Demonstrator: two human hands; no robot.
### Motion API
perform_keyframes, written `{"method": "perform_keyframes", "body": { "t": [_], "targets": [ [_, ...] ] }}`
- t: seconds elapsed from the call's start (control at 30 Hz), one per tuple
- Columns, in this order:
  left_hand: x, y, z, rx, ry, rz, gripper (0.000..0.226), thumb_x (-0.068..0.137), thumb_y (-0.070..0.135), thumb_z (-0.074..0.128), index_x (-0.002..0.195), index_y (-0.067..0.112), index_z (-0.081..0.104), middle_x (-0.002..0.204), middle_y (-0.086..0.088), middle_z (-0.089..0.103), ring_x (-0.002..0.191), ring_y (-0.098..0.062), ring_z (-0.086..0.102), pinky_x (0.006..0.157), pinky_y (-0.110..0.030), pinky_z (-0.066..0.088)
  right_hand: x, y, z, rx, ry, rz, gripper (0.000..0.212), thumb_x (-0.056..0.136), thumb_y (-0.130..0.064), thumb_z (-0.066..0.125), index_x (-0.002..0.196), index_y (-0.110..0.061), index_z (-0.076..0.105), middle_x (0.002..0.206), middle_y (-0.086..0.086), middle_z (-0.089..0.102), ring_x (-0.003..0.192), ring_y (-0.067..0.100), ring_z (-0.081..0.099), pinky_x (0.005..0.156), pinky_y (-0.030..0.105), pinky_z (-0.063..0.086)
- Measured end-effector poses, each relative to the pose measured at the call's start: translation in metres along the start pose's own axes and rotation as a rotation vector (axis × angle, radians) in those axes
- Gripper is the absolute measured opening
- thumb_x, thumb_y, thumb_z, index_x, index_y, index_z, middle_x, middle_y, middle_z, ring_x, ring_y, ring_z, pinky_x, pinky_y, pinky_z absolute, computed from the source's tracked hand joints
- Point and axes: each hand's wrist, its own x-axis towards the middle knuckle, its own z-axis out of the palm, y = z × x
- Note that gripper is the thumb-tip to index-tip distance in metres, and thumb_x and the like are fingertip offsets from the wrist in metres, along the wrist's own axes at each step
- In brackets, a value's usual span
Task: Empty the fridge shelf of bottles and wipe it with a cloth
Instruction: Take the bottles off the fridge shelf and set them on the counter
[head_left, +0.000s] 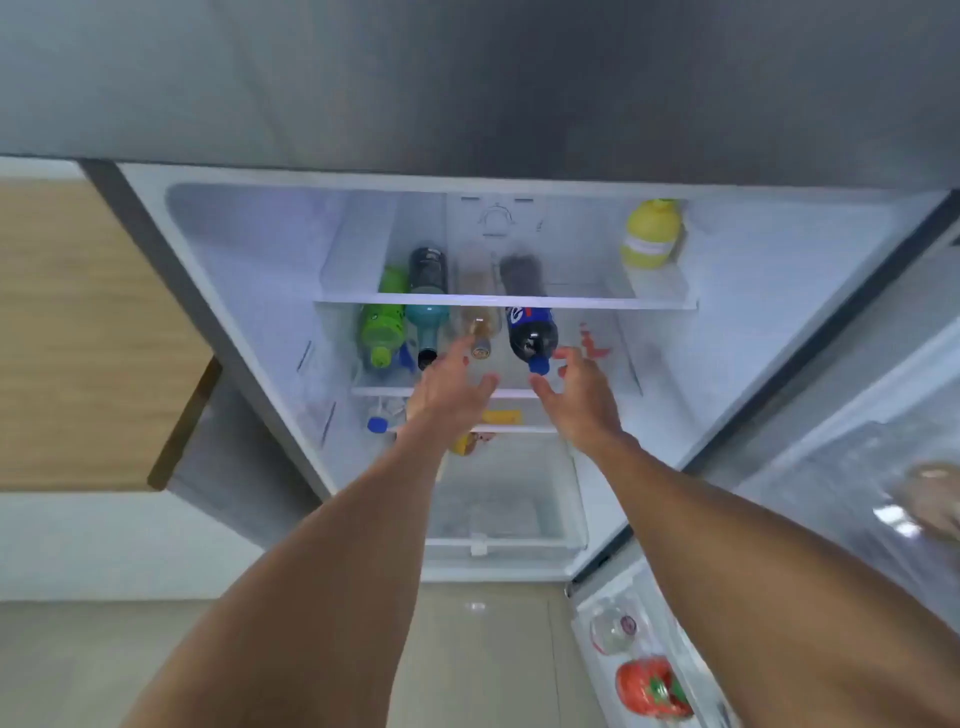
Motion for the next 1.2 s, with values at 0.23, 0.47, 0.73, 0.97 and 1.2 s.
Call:
{"method": "perform_keyframes", "body": {
  "t": [0.23, 0.47, 0.73, 0.97, 1.2],
  "targets": [
    [0.085, -0.025, 0.06, -0.232, 0.059, -0.111, 0.034, 0.092, 0.05, 0.063, 0.118, 0.048, 0.041, 0.098, 0.005, 0.064, 0.082, -0.031, 0.076, 0.084, -0.05, 0.061, 0.043, 0.023, 0.056, 0.046, 0.179, -0.023, 0.045, 0.09, -0.053, 0.067, 0.118, -0.022, 0.05, 0.103, 0.006, 0.071, 0.09, 0.027, 0.068, 0.086, 0.048, 0.057],
    [0.091, -0.018, 0.076, -0.356, 0.275, -0.167, 0.027, 0.089, 0.037, 0.069, 0.098, 0.041, 0.045, 0.097, 0.004, 0.072, 0.084, -0.025, 0.073, 0.077, -0.037, 0.058, 0.039, 0.022, 0.063, 0.237, 0.258, -0.001, 0.029, 0.084, -0.025, 0.076, 0.099, -0.02, 0.053, 0.09, 0.004, 0.068, 0.079, 0.024, 0.063, 0.069, 0.033, 0.05],
    [0.011, -0.007, 0.012, -0.368, 0.384, -0.023, 0.031, 0.074, 0.037, 0.077, 0.102, 0.036, 0.064, 0.092, 0.014, 0.071, 0.086, -0.01, 0.069, 0.078, -0.033, 0.056, -0.019, -0.025, 0.017, 0.222, 0.4, -0.155, 0.034, 0.08, -0.012, 0.082, 0.107, -0.012, 0.061, 0.102, 0.006, 0.066, 0.089, 0.023, 0.06, 0.075, 0.029, 0.049],
    [-0.069, 0.001, -0.075, -0.157, 0.446, 0.117, 0.034, 0.077, 0.045, 0.073, 0.11, 0.038, 0.067, 0.099, 0.012, 0.064, 0.088, -0.014, 0.064, 0.076, -0.037, 0.054, -0.06, -0.111, -0.058, 0.104, 0.325, -0.224, 0.028, 0.08, -0.016, 0.081, 0.101, -0.012, 0.064, 0.089, 0.006, 0.066, 0.077, 0.026, 0.057, 0.068, 0.027, 0.036],
    [-0.159, -0.025, -0.191, -0.053, 0.413, 0.189, 0.042, 0.083, 0.061, 0.07, 0.113, 0.033, 0.064, 0.101, 0.015, 0.067, 0.086, -0.007, 0.062, 0.071, -0.023, 0.049, -0.147, -0.218, -0.101, 0.062, 0.029, -0.24, 0.022, 0.084, -0.021, 0.08, 0.095, -0.017, 0.062, 0.079, -0.006, 0.062, 0.068, 0.01, 0.056, 0.055, 0.009, 0.035]
  ]
}}
